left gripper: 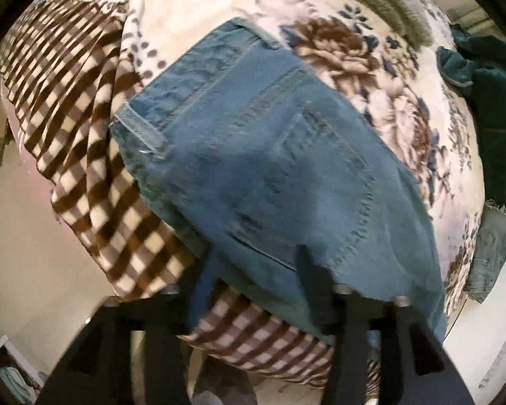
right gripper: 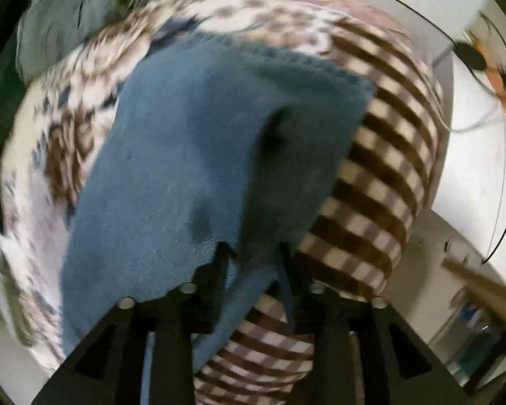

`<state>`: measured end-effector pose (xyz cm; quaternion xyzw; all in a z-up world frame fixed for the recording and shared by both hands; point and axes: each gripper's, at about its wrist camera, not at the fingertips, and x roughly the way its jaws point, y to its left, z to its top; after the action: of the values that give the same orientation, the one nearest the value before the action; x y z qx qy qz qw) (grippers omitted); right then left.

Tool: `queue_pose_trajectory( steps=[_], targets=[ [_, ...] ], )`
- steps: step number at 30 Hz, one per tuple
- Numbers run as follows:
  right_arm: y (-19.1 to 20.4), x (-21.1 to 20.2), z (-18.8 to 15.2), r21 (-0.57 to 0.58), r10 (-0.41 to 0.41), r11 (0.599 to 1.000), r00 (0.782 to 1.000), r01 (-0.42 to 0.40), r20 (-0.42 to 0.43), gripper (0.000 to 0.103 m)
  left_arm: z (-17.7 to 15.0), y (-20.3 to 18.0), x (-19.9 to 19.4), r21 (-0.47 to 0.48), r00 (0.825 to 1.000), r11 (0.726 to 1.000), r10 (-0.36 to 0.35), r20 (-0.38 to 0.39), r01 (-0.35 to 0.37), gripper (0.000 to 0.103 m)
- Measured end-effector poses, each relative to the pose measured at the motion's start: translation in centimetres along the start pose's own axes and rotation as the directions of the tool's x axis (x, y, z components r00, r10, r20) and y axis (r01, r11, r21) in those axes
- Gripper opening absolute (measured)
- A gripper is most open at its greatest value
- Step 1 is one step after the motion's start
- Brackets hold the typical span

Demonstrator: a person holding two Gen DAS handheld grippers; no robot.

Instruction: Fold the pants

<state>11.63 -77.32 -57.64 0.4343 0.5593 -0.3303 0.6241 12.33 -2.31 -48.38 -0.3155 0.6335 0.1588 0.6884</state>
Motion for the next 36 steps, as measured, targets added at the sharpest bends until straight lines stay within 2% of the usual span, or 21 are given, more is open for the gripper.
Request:
queue_pose_trajectory(
  steps=[2,3,5,8,10,12,14,15,17,18,22,23,24,26,27,29,30,31,32,35,36],
  targets=[
    [-1.3,-1.1,0.9,0.048,0.061,0.997,0.998,-0.062,0.031,0.038,-0.9,-0.8,0.2,0.017,1.000,1.000,0.006,-0.003,-0.005,0.067],
    [-2.0,-1.5,1.6,0.081,0.093,0.992,0.994,-0.097,0.053,0.038,-1.2,-1.3,0.6,0.017,1.000,1.000,0.003,-0.012,-0.002,0.067],
    [-3.0,-1.5,3.3,0.137,0.134,0.980,0.988,-0.143,0.075,0.046,-1.8,-2.4,1.6,0.010,0.999,1.000,-0.002,-0.035,0.002,0.067],
    [-3.7,-0.6,5.4,0.199,0.201,0.957,0.977,-0.211,0.069,0.047,-3.2,-3.9,2.5,0.014,0.998,1.000,-0.010,-0.055,0.010,0.067],
    [-4.0,0.4,6.7,0.259,0.302,0.917,0.952,-0.304,0.050,0.047,-4.0,-5.3,2.9,0.036,0.998,0.999,-0.021,-0.060,0.023,0.067],
    [-3.6,0.3,7.2,0.287,0.415,0.860,0.906,-0.422,0.086,0.047,-4.5,-6.9,3.1,0.079,0.998,0.997,-0.017,-0.063,0.022,0.067],
    [-2.8,-1.5,7.8,0.229,0.429,0.857,0.886,-0.461,0.174,0.047,-5.1,-8.2,3.3,0.121,0.998,0.992,-0.021,-0.060,0.028,0.067],
    [-2.4,-2.2,8.0,0.199,0.424,0.865,0.883,-0.460,0.201,0.045,-5.4,-9.0,3.5,0.142,0.998,0.990,-0.019,-0.061,0.027,0.067],
    [-1.7,-3.4,8.4,0.146,0.385,0.893,0.892,-0.425,0.237,0.026,-5.7,-9.7,4.0,0.148,0.997,0.988,-0.027,-0.074,0.038,0.067],
    [-1.6,-3.7,8.5,0.132,0.367,0.905,0.899,-0.404,0.240,0.008,-5.9,-9.9,4.3,0.145,0.996,0.989,-0.028,-0.083,0.040,0.067],
    [-2.6,-5.4,8.3,0.061,0.225,0.965,0.927,-0.254,0.301,0.007,-6.1,-9.7,5.1,0.131,0.995,0.991,-0.014,-0.095,0.027,0.067],
    [-3.0,-4.9,8.5,0.031,0.155,0.985,0.949,-0.170,0.274,0.007,-6.2,-9.6,5.3,0.131,0.995,0.991,-0.005,-0.096,0.018,0.067],
    [-3.3,-4.1,8.5,0.019,0.139,0.989,0.961,-0.147,0.239,0.007,-6.3,-9.4,5.5,0.130,0.995,0.991,0.000,-0.097,0.013,0.067],
    [-4.1,-1.8,8.6,0.043,0.098,0.994,0.990,-0.103,0.098,0.008,-6.2,-9.0,5.9,0.126,0.995,0.992,0.015,-0.099,-0.002,0.067],
    [-4.5,-1.3,8.5,0.067,0.106,0.992,0.992,-0.110,0.066,0.010,-6.1,-8.8,6.0,0.123,0.995,0.992,0.016,-0.102,-0.004,0.067],
    [-4.9,-1.3,8.1,0.108,0.152,0.982,0.987,-0.157,0.054,0.015,-5.7,-8.0,5.9,0.109,0.995,0.994,0.024,-0.094,-0.014,0.067],
    [-4.9,-1.4,7.8,0.107,0.160,0.981,0.986,-0.165,0.055,0.031,-5.5,-7.6,5.9,0.102,0.996,0.995,0.029,-0.088,-0.020,0.067],
    [-4.7,-1.5,7.5,0.102,0.168,0.980,0.984,-0.173,0.055,0.053,-5.3,-7.2,5.8,0.093,0.996,0.995,0.031,-0.082,-0.024,0.067],
    [-4.3,-1.1,7.0,0.092,0.156,0.983,0.987,-0.160,0.041,0.060,-5.0,-6.7,5.8,0.082,0.996,0.996,0.033,-0.079,-0.027,0.067],
    [-3.2,1.4,5.8,0.068,0.112,0.992,0.994,-0.110,-0.018,0.063,-4.3,-5.4,5.8,0.048,0.997,0.998,0.038,-0.071,-0.035,0.067],
    [-2.8,1.8,5.6,0.064,0.099,0.993,0.995,-0.098,-0.010,0.057,-4.0,-5.0,5.9,0.038,0.997,0.999,0.041,-0.067,-0.039,0.067]
  ],
)
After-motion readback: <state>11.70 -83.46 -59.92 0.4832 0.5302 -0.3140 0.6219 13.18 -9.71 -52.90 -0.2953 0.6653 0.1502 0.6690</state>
